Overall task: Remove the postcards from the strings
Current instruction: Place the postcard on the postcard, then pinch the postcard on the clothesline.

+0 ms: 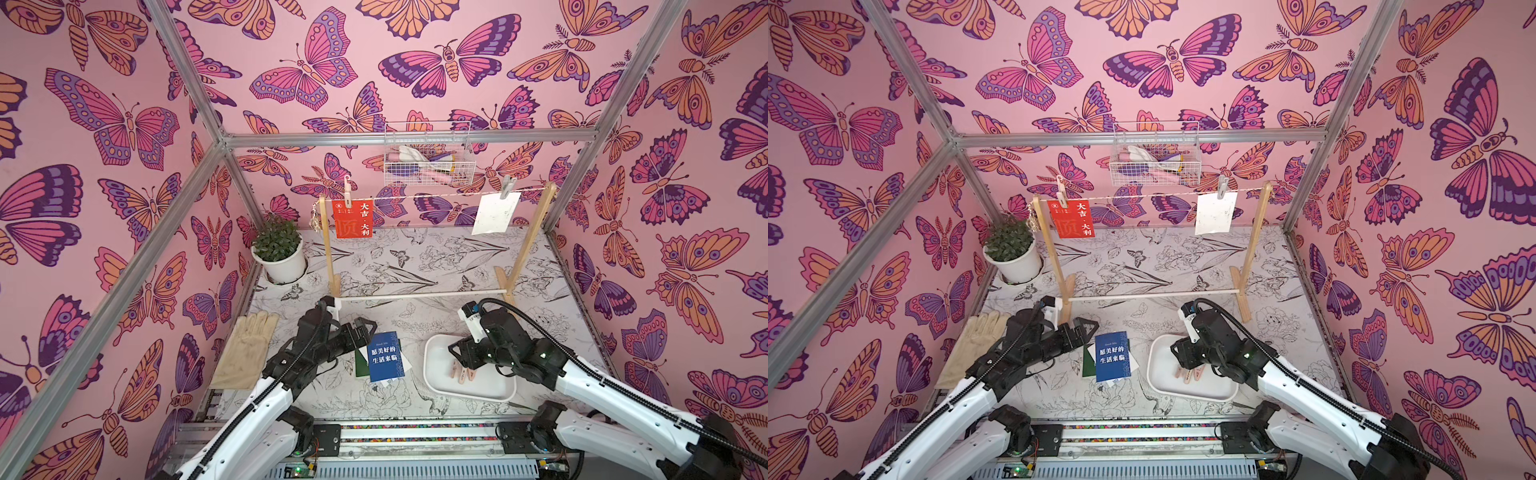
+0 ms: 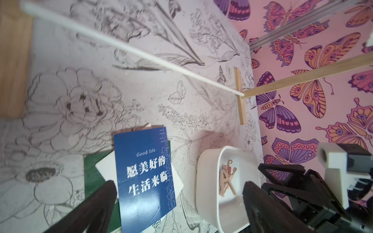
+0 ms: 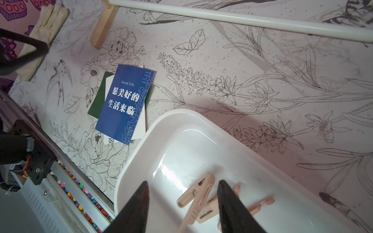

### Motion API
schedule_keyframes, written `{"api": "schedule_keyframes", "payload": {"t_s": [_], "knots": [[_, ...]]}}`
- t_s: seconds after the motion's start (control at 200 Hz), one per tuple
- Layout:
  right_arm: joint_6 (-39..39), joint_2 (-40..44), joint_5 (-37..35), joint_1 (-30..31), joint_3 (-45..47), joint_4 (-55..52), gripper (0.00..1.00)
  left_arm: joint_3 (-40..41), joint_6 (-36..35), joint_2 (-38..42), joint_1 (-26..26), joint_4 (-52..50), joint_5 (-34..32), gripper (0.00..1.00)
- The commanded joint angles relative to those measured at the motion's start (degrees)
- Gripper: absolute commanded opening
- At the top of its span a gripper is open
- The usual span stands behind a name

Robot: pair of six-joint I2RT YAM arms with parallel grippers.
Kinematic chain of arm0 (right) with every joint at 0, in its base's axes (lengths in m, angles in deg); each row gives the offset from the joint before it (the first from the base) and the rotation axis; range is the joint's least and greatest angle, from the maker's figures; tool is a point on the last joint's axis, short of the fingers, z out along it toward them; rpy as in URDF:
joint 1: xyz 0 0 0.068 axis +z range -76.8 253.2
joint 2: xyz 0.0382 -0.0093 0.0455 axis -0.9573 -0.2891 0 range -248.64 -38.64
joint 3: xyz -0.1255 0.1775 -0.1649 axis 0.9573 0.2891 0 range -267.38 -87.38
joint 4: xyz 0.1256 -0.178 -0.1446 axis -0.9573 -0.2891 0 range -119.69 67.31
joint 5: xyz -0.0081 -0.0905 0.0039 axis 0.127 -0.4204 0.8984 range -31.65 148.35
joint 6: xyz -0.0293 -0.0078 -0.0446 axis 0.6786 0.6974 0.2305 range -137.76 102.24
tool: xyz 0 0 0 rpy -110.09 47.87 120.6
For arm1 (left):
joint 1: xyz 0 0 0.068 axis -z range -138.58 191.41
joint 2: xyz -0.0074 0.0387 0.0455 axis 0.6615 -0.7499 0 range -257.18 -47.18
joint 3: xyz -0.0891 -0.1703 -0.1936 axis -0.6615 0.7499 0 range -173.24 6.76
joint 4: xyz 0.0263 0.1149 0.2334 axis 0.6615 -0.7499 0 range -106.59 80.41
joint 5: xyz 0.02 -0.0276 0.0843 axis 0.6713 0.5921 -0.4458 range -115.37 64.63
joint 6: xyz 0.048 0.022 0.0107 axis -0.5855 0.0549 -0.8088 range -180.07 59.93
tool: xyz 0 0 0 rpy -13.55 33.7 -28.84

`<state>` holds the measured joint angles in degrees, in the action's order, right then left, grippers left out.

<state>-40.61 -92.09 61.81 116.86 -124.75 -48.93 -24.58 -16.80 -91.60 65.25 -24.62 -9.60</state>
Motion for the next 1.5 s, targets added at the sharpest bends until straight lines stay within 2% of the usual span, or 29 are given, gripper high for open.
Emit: {"api": "schedule_keyframes", "payload": {"t_s": [0.0, 0.215, 0.325, 0.426, 0.486, 0.561, 0.666, 0.756, 0.921, 1.032, 1.217, 1.362, 1.497], "knots": [[3.5, 1.7, -3.4, 0.6, -5.6, -3.8, 0.59, -4.6, -9.2, -0.5, -0.5, 2.5, 1.4, 1.00], [10.2, 5.6, -5.6, 0.4, -19.5, -6.3, 0.61, -15.8, -25.4, -8.0, 0.2, 15.9, 14.6, 1.00], [15.8, 5.3, -5.6, -0.1, -28.5, -2.0, 0.66, -23.2, -35.8, -15.2, 3.9, 19.5, 19.8, 0.98], [20.3, 2.6, -4.5, -2.2, -35.9, 1.6, 0.68, -28.2, -47.8, -21.2, 8.6, 20.1, 20.8, 0.97], [20.7, 0.2, -2.7, -5.3, -39.3, 4.5, 0.68, -30.0, -50.7, -24.9, 10.1, 22.6, 20.2, 0.97], [17.6, -3.0, 3.1, -11.4, -42.1, 10.2, 0.67, -32.4, -50.6, -31.0, 10.7, 26.9, 20.1, 0.95], [9.4, -6.6, 12.3, -21.0, -42.6, 22.5, 0.66, -35.6, -49.3, -38.1, 11.7, 34.6, 20.1, 0.93], [6.0, -9.6, 16.6, -26.1, -43.7, 29.2, 0.66, -38.4, -47.2, -44.5, 11.9, 41.3, 20.0, 0.91], [8.4, -13.0, 17.8, -30.5, -45.5, 31.3, 0.65, -46.7, -45.8, -56.0, 12.4, 47.5, 20.8, 0.87], [9.2, -13.6, 20.4, -33.6, -43.5, 34.4, 0.65, -50.8, -45.3, -61.3, 13.1, 51.5, 21.1, 0.87], [9.7, -13.7, 26.0, -38.7, -39.6, 40.6, 0.64, -57.4, -47.4, -67.4, 14.4, 51.8, 21.9, 0.79], [10.7, -15.2, 28.2, -40.5, -37.7, 45.1, 0.63, -61.4, -45.8, -71.3, 14.5, 53.5, 23.1, 0.71], [10.7, -18.2, 33.0, -41.0, -37.5, 50.9, 0.61, -63.5, -43.8, -73.9, 14.5, 58.5, 23.7, 0.65]]}}
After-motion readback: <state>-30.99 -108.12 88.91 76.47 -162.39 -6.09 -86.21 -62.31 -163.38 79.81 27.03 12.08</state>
